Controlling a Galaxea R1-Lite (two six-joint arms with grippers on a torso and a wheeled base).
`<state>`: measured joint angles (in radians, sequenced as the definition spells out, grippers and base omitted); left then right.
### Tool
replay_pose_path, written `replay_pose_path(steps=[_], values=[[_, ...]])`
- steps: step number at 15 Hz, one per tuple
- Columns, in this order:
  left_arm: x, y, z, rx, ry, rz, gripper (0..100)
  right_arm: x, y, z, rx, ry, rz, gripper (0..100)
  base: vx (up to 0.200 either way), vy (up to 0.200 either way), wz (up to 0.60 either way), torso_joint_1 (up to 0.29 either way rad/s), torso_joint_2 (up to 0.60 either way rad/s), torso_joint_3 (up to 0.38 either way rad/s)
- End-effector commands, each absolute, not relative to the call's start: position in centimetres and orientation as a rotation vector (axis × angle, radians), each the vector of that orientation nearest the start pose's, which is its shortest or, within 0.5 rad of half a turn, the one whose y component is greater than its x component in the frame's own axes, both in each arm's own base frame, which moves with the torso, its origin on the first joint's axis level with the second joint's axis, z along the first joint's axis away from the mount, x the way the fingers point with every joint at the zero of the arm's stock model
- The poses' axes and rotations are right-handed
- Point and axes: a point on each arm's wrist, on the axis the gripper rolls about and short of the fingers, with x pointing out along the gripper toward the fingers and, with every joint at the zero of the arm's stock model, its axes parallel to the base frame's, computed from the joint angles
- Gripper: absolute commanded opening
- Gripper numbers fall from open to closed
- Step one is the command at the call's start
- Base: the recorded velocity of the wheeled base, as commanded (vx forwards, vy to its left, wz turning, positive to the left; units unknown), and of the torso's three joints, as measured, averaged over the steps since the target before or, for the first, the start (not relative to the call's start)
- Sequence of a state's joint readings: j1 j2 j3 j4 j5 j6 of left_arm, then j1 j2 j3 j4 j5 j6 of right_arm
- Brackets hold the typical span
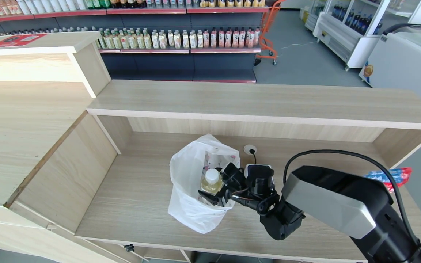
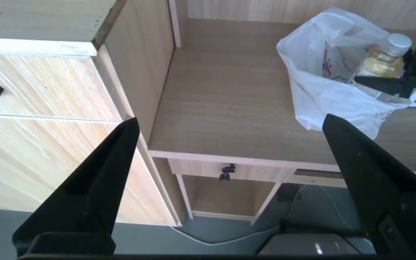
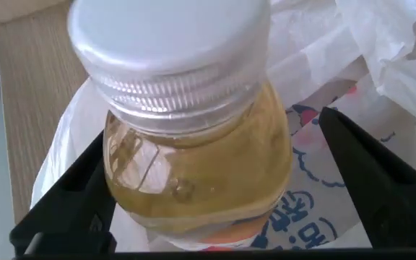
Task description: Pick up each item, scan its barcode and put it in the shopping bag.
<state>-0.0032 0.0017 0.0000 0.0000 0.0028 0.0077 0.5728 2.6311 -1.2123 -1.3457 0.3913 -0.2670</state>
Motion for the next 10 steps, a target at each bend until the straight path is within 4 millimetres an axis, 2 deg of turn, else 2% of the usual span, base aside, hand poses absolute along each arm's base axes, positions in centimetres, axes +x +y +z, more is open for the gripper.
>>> replay_pose_path(steps=[1,3,7,8,10], values=[[-2.3,0.0,7.6,0.008,0.002,0.0,100,37.7,25.3,0.2,-0.14,-0.011,0.964,100,0.0,0.0,0.0,0.0,0.0,0.0],[-2.3,0.0,7.6,0.008,0.0,0.0,100,36.4,24.2,2.4,-0.004,0.064,0.949,100,0.0,0.0,0.0,0.0,0.0,0.0],[-2.3,0.0,7.6,0.008,0.0,0.0,100,34.7,18.7,4.0,0.102,0.198,0.843,100,0.0,0.0,0.0,0.0,0.0,0.0],[-2.3,0.0,7.6,0.008,0.002,0.0,100,34.1,17.3,5.6,0.196,0.223,0.811,100,0.0,0.0,0.0,0.0,0.0,0.0],[-2.3,0.0,7.6,0.008,0.002,0.0,100,31.4,15.1,10.8,0.396,0.225,0.79,100,0.0,0.0,0.0,0.0,0.0,0.0]])
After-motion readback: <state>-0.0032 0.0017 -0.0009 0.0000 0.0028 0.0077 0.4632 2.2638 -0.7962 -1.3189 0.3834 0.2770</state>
